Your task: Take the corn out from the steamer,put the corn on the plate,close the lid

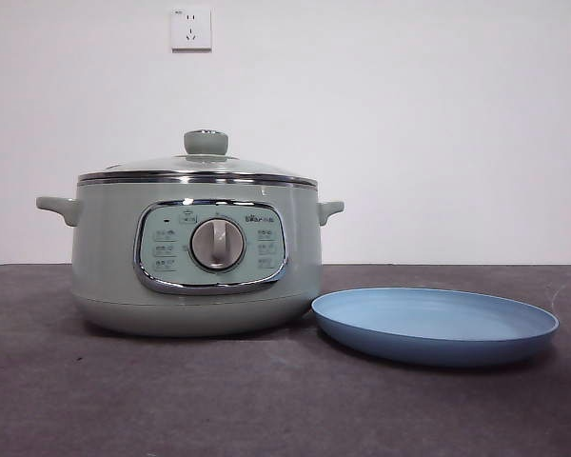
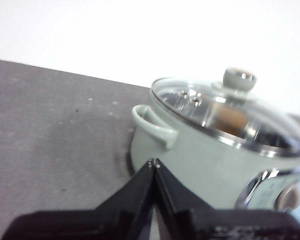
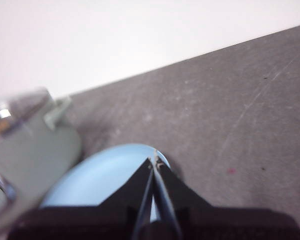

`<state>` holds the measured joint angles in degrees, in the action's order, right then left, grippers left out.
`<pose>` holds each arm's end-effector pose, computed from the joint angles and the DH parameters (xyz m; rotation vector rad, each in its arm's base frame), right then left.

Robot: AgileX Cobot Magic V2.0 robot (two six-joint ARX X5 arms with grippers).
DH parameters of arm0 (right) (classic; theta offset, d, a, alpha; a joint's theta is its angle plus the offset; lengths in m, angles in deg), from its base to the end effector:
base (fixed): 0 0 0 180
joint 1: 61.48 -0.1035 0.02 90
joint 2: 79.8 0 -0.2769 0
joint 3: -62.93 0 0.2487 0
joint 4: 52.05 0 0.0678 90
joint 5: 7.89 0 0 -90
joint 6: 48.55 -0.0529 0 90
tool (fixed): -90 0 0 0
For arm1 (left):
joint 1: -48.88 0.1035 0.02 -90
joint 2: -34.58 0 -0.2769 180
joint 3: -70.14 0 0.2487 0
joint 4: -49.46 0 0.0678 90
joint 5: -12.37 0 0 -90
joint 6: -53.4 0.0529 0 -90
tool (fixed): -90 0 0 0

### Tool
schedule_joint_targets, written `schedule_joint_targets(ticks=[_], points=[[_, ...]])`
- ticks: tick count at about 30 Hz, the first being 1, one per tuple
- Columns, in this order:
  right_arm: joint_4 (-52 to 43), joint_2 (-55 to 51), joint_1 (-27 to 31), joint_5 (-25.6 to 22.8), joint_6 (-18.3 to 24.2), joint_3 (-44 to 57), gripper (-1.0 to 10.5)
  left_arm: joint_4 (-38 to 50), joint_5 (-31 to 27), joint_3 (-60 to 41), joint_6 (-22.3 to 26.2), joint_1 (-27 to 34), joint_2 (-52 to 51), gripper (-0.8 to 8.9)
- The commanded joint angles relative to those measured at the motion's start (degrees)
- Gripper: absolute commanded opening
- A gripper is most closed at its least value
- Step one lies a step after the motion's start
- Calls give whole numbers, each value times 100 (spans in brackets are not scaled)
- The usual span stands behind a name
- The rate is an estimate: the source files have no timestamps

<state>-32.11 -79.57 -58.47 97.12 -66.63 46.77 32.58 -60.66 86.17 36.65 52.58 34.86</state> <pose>0.1014 0.0084 0.1646 0.3253 0.1017 0.1967 0.1016 -0.0089 0.1700 -0.2946 0.0532 -0.2271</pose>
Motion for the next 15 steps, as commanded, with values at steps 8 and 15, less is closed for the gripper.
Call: schedule_joint_targets(ticks=[8, 15], points=[[-72, 785, -13, 426, -400, -1537, -11, -616, 271, 1397, -446, 4, 203, -8], [774, 2437, -13, 1700, 313, -3147, -11, -1349, 721, 2505, -175, 4, 1023, -8]])
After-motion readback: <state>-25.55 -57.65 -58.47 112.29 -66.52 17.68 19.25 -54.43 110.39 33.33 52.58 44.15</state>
